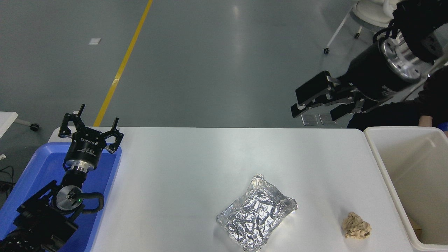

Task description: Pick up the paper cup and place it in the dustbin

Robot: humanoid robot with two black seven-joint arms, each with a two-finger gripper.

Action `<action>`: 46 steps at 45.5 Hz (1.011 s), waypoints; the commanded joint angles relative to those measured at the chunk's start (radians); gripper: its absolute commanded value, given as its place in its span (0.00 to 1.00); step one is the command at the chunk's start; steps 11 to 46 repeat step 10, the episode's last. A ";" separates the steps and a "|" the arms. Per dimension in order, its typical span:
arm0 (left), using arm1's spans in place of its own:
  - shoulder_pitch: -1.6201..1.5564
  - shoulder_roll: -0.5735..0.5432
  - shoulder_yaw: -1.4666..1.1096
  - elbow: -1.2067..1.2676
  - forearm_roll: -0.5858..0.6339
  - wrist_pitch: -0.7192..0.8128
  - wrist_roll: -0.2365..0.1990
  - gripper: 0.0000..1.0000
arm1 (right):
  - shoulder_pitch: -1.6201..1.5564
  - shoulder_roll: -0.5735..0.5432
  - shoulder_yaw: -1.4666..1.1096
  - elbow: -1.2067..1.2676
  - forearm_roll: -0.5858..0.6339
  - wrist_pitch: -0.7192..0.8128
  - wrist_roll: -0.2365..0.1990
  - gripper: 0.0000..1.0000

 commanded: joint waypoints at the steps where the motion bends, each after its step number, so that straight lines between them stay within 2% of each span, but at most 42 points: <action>1: 0.000 0.000 -0.001 0.000 0.000 0.000 0.000 1.00 | 0.043 0.015 -0.002 0.053 0.099 0.004 0.000 1.00; 46: 0.000 0.000 -0.002 0.000 0.000 0.000 0.000 1.00 | 0.040 0.015 -0.041 0.051 0.084 0.004 0.000 1.00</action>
